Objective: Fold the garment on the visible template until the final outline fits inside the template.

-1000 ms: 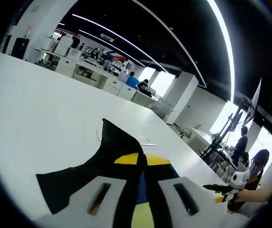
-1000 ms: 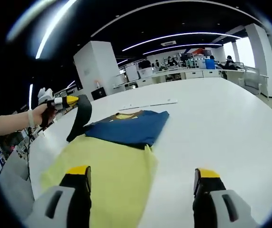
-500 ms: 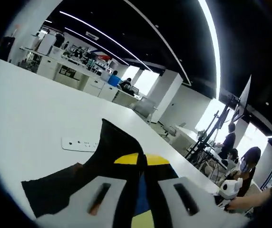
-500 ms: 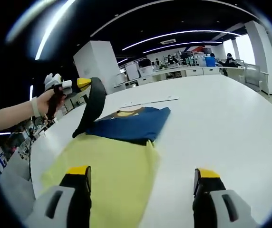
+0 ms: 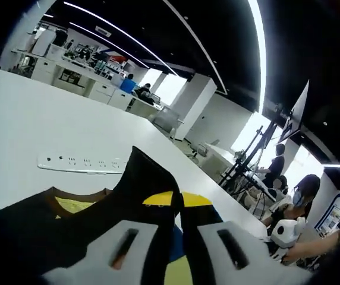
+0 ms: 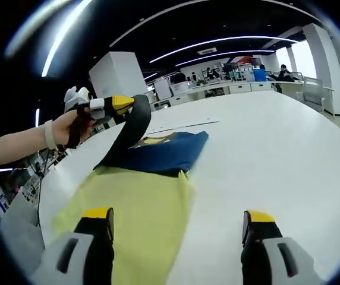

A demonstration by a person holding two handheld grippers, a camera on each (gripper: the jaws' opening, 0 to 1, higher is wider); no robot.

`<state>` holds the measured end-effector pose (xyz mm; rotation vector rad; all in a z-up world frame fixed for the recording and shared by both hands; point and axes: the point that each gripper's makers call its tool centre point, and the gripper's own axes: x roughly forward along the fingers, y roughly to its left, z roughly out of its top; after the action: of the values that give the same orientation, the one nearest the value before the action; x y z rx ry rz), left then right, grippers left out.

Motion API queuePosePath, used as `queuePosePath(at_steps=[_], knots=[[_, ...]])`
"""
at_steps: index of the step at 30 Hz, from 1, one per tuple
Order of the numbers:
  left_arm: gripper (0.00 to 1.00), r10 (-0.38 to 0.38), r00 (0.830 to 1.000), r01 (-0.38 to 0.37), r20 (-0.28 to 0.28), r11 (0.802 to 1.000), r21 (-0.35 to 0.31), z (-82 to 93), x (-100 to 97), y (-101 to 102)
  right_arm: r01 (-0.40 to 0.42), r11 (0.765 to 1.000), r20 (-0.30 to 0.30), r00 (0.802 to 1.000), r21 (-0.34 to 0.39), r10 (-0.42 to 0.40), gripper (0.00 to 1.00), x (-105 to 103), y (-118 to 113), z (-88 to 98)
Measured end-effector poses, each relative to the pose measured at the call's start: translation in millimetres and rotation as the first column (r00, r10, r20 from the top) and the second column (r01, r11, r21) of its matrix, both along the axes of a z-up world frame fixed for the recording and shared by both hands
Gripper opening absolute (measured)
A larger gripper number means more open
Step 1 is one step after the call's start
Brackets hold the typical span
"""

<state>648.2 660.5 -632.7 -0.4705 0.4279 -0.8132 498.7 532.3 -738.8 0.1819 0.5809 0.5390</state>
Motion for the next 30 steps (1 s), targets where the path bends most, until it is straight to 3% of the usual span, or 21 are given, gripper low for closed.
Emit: queuePosePath(at_steps=[3, 10, 20, 30], knots=[[0.00, -0.053, 0.999, 0.053, 0.002, 0.998, 0.045, -12.2, -8.6, -13, -0.004, 1.000, 0.003, 1.000, -0.004, 0.004, 0.92, -1, 0, -0.6], [0.00, -0.074, 0.995, 0.079, -0.064, 0.995, 0.067, -44.7, -13.6, -30, -0.011, 1.000, -0.007, 1.000, -0.009, 0.011, 0.92, -5, 1, -7.0], [0.00, -0.097, 0.989, 0.102, -0.111, 0.994, 0.040, -65.6, -20.0, -54, 0.000, 1.000, -0.002, 1.000, 0.019, 0.000, 0.92, -7, 5, -3.9], [0.00, -0.116, 0.984, 0.126, -0.138, 0.990, 0.065, -80.6, -27.6, -60, 0.003, 1.000, -0.013, 1.000, 0.023, -0.003, 0.92, -12, 5, -8.5]])
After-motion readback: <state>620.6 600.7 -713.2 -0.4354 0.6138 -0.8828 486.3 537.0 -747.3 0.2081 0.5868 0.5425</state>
